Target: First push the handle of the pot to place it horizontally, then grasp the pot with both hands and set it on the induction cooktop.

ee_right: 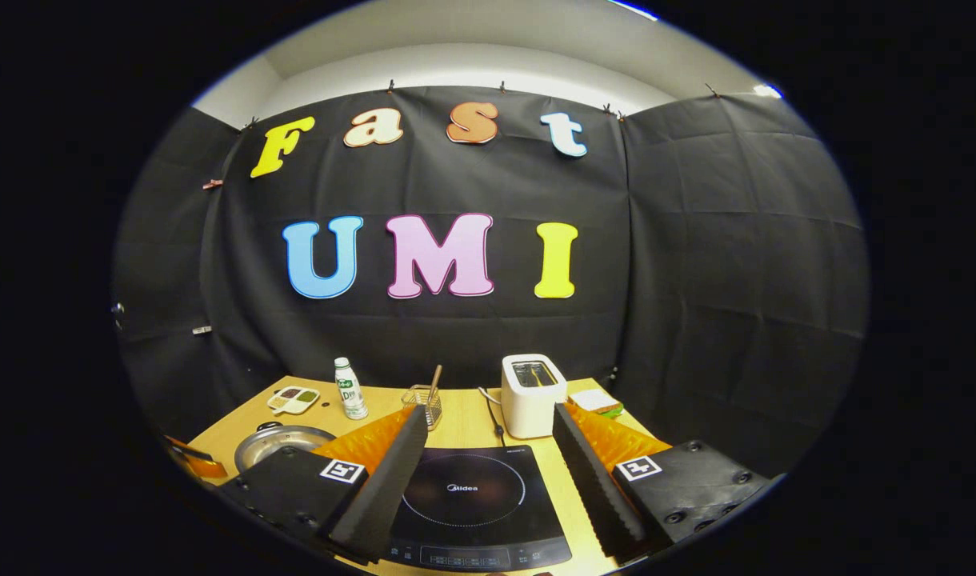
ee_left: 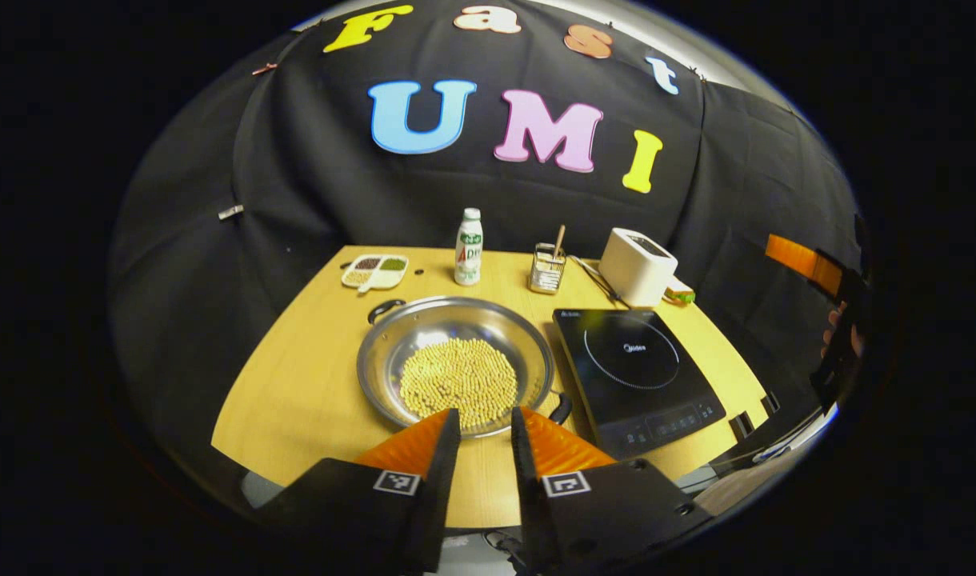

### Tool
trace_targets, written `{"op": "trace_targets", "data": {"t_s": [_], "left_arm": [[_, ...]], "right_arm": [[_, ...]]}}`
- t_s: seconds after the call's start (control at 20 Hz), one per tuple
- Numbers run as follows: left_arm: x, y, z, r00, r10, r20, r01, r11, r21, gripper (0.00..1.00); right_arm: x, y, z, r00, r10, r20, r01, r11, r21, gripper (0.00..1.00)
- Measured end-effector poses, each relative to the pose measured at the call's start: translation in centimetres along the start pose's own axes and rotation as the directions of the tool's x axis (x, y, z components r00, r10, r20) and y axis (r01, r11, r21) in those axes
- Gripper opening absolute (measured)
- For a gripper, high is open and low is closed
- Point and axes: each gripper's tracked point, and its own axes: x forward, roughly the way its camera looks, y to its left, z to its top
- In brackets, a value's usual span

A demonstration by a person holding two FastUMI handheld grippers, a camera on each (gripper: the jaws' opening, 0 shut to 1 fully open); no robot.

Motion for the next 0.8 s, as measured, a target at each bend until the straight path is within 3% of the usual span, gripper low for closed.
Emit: {"op": "trace_targets", "data": {"t_s": [0.05,0.3,0.45,0.8], "left_arm": [[0.6,-0.3,-1.0,0.999,-0.007,-0.034,0.007,1.000,0.001,0.32],[3.1,-1.0,-4.4,0.986,-0.033,-0.165,0.036,0.999,0.017,0.08],[4.9,-2.0,-6.0,0.970,-0.071,-0.234,0.077,0.997,0.014,0.05],[8.7,-2.8,-9.1,0.925,-0.065,-0.375,0.136,0.977,0.165,0.05]], "right_arm": [[0.5,0.0,0.0,1.000,0.008,0.006,-0.008,1.000,-0.008,0.98],[2.3,-0.2,-0.3,0.999,0.037,0.005,-0.037,0.999,0.005,0.98],[3.1,-0.6,-0.8,0.999,0.045,0.003,-0.045,0.999,-0.001,0.98],[4.0,-1.5,-1.4,0.998,0.058,-0.017,-0.058,0.998,0.026,0.98]]}}
